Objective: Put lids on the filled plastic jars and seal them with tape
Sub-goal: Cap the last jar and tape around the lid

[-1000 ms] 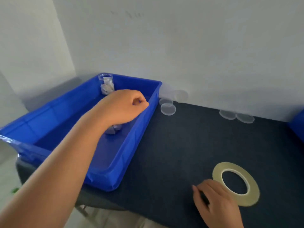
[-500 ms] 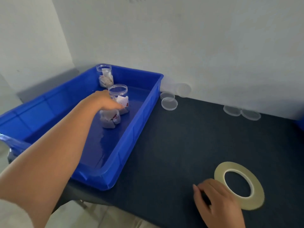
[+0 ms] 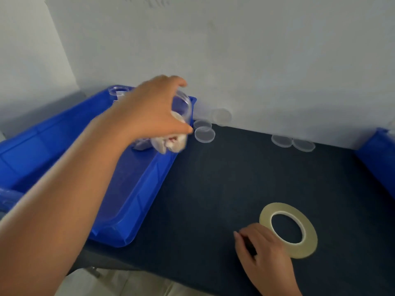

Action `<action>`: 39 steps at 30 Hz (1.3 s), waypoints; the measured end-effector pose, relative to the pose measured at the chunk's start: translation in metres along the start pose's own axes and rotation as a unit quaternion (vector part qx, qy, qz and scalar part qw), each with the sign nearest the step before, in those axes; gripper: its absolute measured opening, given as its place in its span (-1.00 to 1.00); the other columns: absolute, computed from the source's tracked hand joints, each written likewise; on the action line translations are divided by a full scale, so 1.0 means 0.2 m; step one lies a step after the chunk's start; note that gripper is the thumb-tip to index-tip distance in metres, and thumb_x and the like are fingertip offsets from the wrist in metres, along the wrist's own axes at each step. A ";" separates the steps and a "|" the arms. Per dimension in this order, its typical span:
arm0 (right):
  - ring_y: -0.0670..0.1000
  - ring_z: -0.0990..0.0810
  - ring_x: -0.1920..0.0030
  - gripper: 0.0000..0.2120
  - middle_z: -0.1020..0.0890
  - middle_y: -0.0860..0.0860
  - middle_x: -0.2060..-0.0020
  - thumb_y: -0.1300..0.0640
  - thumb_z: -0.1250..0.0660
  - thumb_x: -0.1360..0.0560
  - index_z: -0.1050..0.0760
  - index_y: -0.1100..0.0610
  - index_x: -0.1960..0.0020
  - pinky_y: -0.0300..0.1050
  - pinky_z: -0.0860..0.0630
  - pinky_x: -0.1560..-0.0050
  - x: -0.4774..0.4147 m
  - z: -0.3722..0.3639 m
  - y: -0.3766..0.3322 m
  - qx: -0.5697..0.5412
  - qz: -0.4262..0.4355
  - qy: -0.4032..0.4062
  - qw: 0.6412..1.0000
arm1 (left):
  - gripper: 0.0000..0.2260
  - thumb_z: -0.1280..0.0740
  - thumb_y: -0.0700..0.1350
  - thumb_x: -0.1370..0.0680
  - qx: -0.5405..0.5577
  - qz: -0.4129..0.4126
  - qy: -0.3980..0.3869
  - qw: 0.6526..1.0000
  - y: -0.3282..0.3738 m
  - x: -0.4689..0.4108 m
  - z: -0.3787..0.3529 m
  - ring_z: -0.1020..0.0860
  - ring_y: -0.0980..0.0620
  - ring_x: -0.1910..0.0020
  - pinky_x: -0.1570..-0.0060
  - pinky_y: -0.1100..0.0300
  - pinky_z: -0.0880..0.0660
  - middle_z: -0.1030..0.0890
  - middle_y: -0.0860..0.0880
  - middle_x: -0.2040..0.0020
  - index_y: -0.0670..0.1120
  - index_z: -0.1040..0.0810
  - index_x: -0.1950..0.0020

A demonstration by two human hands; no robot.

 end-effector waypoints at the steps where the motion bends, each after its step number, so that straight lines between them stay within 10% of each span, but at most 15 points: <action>1: -0.19 -0.57 0.18 -0.78 -0.57 -0.22 0.16 -0.08 -0.36 -0.58 -0.64 0.05 0.07 -0.29 -0.53 0.12 0.00 0.01 -0.01 -0.006 -0.018 0.003 1.000 | -0.14 -0.53 0.32 -0.27 0.023 -0.029 -0.027 0.999 0.09 0.05 -0.05 -0.52 0.08 -0.28 -0.20 0.07 -0.49 -0.47 0.15 -0.38 0.20 -0.35 -0.53; 3: -0.21 -0.60 -0.08 -0.57 -0.62 -0.20 -0.07 -0.21 -0.39 -0.52 -0.63 0.09 -0.19 -0.38 -0.49 -0.15 0.01 0.04 -0.02 -0.017 -0.074 0.010 0.997 | -0.18 -0.52 0.36 -0.29 0.046 -0.080 -0.093 0.991 0.26 0.15 -0.22 -0.51 0.17 -0.24 -0.19 0.14 -0.50 -0.45 0.24 -0.37 0.26 -0.36 -0.50; 7: 0.06 -0.52 -0.44 0.00 -0.50 -0.03 -0.46 -0.39 -0.52 -0.32 -0.36 0.17 -0.55 0.07 -0.50 -0.39 0.02 0.05 -0.01 -0.043 -0.147 0.003 0.988 | -0.21 -0.44 0.51 -0.31 0.072 -0.130 -0.131 0.980 0.46 0.35 -0.61 -0.48 0.25 -0.27 -0.21 0.14 -0.53 -0.44 0.32 -0.34 0.29 -0.36 -0.48; 10: -0.22 -0.34 -0.54 0.17 -0.31 -0.28 -0.56 -0.44 -0.55 -0.26 -0.07 -0.10 -0.66 -0.25 -0.38 -0.43 0.02 0.06 0.00 -0.095 -0.175 -0.023 0.980 | -0.20 -0.30 0.59 -0.34 0.101 -0.149 -0.123 0.976 0.51 0.43 -0.78 -0.43 0.31 -0.30 -0.23 0.15 -0.53 -0.40 0.34 -0.37 0.28 -0.35 -0.50; 15: -0.29 -0.46 -0.42 0.14 -0.39 -0.32 -0.48 -0.33 -0.58 -0.35 0.16 -0.37 -0.63 -0.33 -0.52 -0.28 -0.01 0.02 0.01 -0.102 -0.158 -0.055 0.981 | -0.24 -0.15 0.63 -0.42 0.078 -0.213 -0.119 0.966 0.52 0.42 -0.85 -0.38 0.34 -0.31 -0.19 0.23 -0.49 -0.37 0.36 -0.38 0.29 -0.32 -0.53; 20: -0.23 -0.44 -0.45 0.12 -0.39 -0.28 -0.50 -0.37 -0.57 -0.30 0.02 -0.24 -0.64 -0.31 -0.50 -0.30 -0.01 0.00 0.02 -0.109 -0.162 -0.037 0.980 | -0.53 -0.11 0.55 -0.54 0.320 -0.090 -0.225 0.916 0.35 0.17 -0.86 -0.44 0.44 -0.35 -0.33 0.18 -0.47 -0.46 0.43 -0.39 0.51 -0.33 -0.43; 25: -0.25 -0.46 -0.42 0.15 -0.41 -0.31 -0.46 -0.40 -0.56 -0.29 0.05 -0.25 -0.65 -0.28 -0.53 -0.26 0.01 -0.01 0.04 -0.107 -0.153 -0.043 0.981 | -0.39 -0.36 0.27 -0.60 0.115 0.067 -0.109 0.985 0.07 -0.30 -1.05 -0.46 -0.02 -0.47 -0.38 -0.01 -0.46 -0.41 0.00 -0.56 0.07 -0.36 -0.60; 32: -0.32 -0.52 -0.32 0.18 -0.47 -0.31 -0.40 -0.43 -0.57 -0.23 0.04 -0.27 -0.64 -0.43 -0.52 -0.15 0.00 -0.03 0.06 -0.093 -0.149 -0.037 0.984 | -0.16 -0.39 0.32 -0.57 0.025 0.145 -0.119 0.982 -0.09 -0.67 -1.28 -0.16 -0.28 -0.61 -0.46 -0.21 -0.35 -0.03 -0.12 -0.70 0.08 -0.08 -0.71; 39: -0.37 -0.41 -0.43 0.18 -0.34 -0.37 -0.50 -0.44 -0.57 -0.22 0.10 -0.38 -0.61 -0.46 -0.44 -0.27 -0.01 -0.03 0.07 -0.084 -0.138 -0.048 0.986 | -0.54 -0.37 0.04 -0.64 -0.018 0.124 -0.045 0.991 -0.09 -0.69 -1.39 -0.55 -0.23 -0.26 -0.08 -0.16 -0.60 -0.59 -0.13 -0.31 0.05 -0.39 -0.53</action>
Point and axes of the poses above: each hand's wrist, its own x-axis away from the middle knuckle, its own z-axis out of the back of the hand, y = z × x, the point moved 2 cm from there along -x, towards the middle knuckle
